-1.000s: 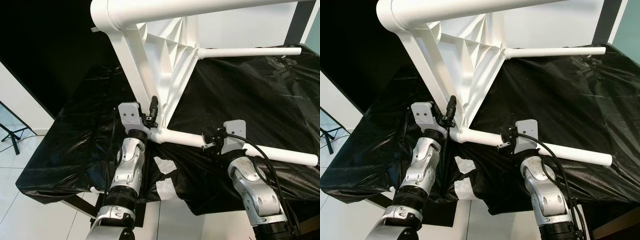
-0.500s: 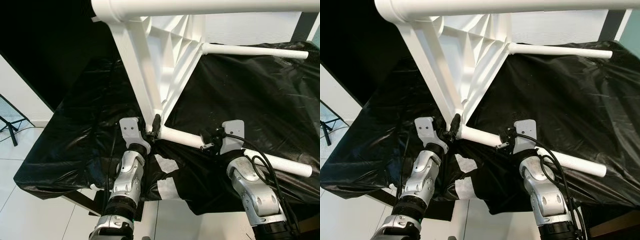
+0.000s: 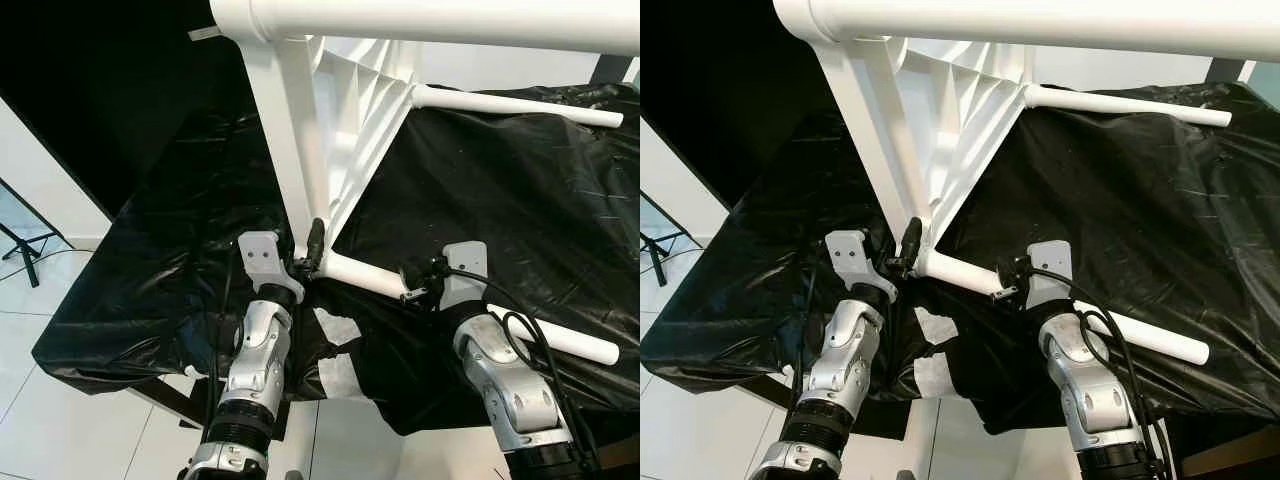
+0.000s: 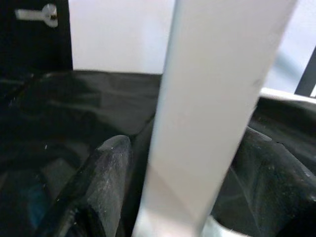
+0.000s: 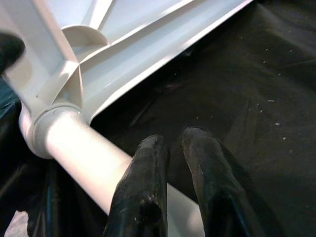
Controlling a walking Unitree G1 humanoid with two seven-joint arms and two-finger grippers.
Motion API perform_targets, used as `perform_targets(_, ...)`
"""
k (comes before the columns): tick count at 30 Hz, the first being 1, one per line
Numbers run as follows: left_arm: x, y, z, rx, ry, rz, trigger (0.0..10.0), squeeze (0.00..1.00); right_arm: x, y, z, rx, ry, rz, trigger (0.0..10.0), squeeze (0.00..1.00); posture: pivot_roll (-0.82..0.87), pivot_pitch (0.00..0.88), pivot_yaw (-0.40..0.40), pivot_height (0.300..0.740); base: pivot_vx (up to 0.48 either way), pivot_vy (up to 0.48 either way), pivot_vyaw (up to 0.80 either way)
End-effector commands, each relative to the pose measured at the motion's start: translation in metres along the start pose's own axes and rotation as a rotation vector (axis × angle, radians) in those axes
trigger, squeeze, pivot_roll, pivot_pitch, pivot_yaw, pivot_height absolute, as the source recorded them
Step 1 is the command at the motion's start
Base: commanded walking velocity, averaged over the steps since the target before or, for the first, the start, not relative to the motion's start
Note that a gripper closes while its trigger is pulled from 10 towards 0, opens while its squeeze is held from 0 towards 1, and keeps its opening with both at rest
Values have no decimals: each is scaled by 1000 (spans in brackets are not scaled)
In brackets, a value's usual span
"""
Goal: Building children table
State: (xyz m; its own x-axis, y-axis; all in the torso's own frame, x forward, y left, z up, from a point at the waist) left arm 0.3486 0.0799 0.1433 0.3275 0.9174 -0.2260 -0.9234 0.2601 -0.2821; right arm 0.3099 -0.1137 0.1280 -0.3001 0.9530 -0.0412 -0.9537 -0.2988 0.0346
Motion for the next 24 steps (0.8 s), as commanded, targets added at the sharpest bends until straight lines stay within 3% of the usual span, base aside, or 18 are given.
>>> perform_targets(1,-26,1,8,-34,-20,-231,10000,0,5,-2,-2,10,-11,23,10000,0,88,0,120,740,0,0,0)
perform_targets(3,-41,-1,13,-49,-33,-317,10000,0,6,-2,-3,13,-11,28,10000,0,86,0,119,740,0,0,0)
perform_targets(11,-61,-6,7,-22,-62,-446,10000,0,7,-1,-4,16,-9,34,10000,0,75,0,123,740,0,0,0)
perform_targets(18,-67,-10,-5,26,-95,-470,10000,0,7,-2,-4,15,-9,34,10000,0,67,0,130,740,0,0,0)
perform_targets(19,-67,-11,-9,46,-109,-466,9216,0,7,-1,-4,14,-10,34,10000,0,66,0,131,740,0,0,0)
perform_targets(21,-66,-13,-15,77,-131,-451,4471,0,7,-1,-3,12,-11,34,10000,0,64,0,133,740,0,0,0)
perform_targets(23,-65,-14,-17,87,-138,-437,3373,0,7,-1,-3,11,-12,33,10000,0,63,0,133,740,0,0,0)
perform_targets(24,-65,-14,-17,87,-138,-437,3373,0,7,-1,-3,11,-12,33,10000,0,63,0,133,740,0,0,0)
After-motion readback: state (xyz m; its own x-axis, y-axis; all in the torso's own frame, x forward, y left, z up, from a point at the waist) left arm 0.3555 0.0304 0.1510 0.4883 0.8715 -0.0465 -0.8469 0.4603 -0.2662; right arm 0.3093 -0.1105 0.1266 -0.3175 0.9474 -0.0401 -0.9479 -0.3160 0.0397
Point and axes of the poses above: a point about 5 cm out from each wrist's last joint towards the gripper, its own y axis pointing back from the gripper into the wrist, its own z axis along the axis of the wrist's last joint, x = y × z, the point moved 4 cm from there along -y, pointing out of the wrist towards the gripper
